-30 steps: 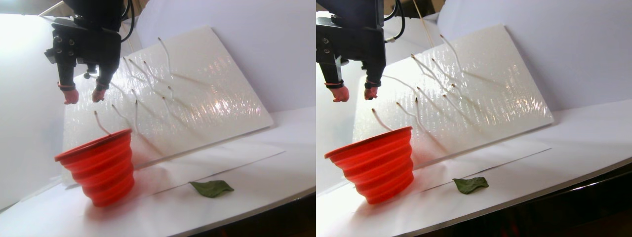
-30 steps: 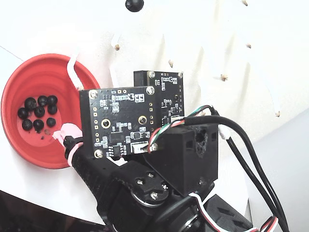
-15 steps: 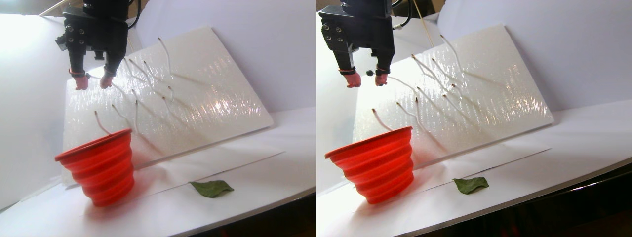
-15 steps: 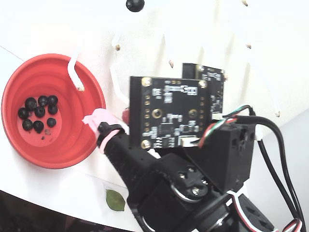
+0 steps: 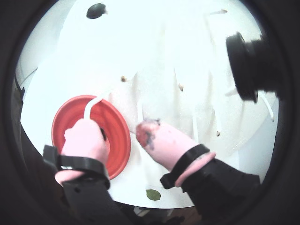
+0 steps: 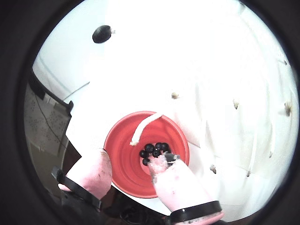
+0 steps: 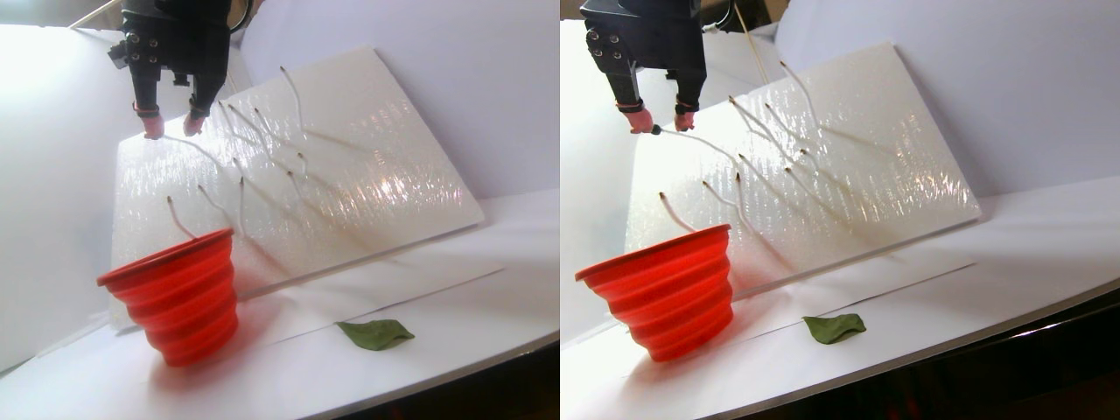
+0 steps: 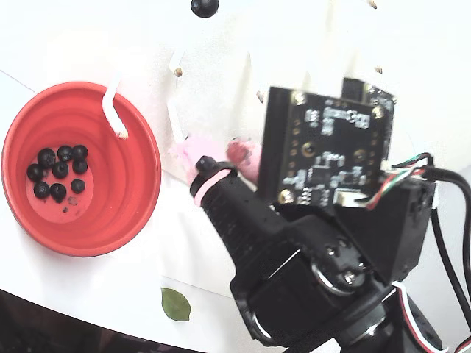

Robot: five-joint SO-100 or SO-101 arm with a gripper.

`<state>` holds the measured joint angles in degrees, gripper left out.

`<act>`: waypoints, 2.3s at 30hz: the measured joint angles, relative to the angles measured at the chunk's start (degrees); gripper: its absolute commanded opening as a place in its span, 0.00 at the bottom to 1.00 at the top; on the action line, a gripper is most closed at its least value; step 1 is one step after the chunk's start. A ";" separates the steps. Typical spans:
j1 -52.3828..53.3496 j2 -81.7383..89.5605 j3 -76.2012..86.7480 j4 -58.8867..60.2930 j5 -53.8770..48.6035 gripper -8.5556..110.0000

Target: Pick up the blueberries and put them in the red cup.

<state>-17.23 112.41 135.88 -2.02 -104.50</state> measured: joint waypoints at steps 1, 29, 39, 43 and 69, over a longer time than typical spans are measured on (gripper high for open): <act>0.00 0.00 -0.44 -0.09 0.00 0.20; -3.25 -0.88 -7.73 -4.31 -3.16 0.21; -4.66 -4.75 -7.73 -6.42 -3.16 0.21; -4.92 -7.12 -8.09 -7.56 -3.60 0.21; -5.10 -16.44 -17.05 -9.93 -7.73 0.21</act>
<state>-22.32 95.98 118.83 -11.95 -112.24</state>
